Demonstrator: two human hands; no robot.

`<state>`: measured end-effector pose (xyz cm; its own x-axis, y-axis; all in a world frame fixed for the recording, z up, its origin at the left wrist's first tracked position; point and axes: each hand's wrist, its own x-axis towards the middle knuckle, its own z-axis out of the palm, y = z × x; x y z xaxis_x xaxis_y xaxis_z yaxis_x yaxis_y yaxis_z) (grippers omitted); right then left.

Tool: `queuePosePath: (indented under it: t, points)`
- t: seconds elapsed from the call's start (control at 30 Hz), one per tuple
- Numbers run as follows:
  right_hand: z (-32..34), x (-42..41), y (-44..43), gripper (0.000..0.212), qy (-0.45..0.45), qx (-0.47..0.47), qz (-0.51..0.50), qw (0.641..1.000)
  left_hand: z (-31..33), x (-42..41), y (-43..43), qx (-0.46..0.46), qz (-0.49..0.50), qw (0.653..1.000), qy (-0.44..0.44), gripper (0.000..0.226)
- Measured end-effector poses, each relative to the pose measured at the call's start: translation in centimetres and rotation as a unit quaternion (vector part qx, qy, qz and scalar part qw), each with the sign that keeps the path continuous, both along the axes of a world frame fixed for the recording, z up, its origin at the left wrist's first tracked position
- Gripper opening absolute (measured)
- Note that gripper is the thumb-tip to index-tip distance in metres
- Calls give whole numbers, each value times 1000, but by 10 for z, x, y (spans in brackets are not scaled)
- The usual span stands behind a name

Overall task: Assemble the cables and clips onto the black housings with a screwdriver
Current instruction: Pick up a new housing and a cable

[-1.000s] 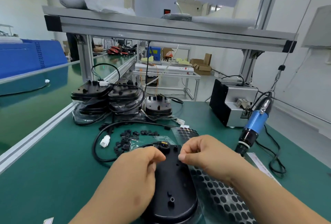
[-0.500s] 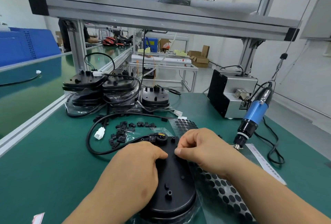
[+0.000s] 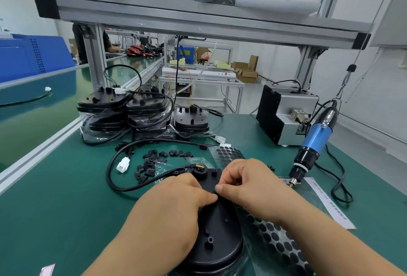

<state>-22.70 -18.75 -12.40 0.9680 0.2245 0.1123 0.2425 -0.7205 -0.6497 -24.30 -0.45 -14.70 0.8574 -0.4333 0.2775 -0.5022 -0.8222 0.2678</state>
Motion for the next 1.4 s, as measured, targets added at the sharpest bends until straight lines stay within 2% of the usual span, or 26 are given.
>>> queuePosePath:
  t: [0.43,0.53,0.6,0.67,0.77,0.97,1.2,1.4]
  points:
    - [3,-2,1,30,-4,-22,-14,1000,-4,-1,-2,8,-1,1000,-17,68]
    - [6,-4,0,44,-29,-33,-13,999,-2,-1,-2,13,0,1000,-4,66]
    - [11,-2,-5,49,-37,1,-45,998,-1,-1,-2,21,4,1000,0,67]
    - [15,-1,-13,45,-34,64,-98,993,-1,0,-1,30,5,1000,1,69]
    - [10,-3,-22,28,-23,124,-137,983,1,0,-1,34,9,999,9,71]
    - [-7,-6,-23,17,2,124,-154,980,4,-5,-3,34,20,999,2,69]
    - [5,-13,-23,18,-12,153,-169,974,18,-4,-13,158,4,987,3,56]
    - [1,-36,-22,22,-41,150,-163,974,13,-7,-8,127,1,992,-4,65]
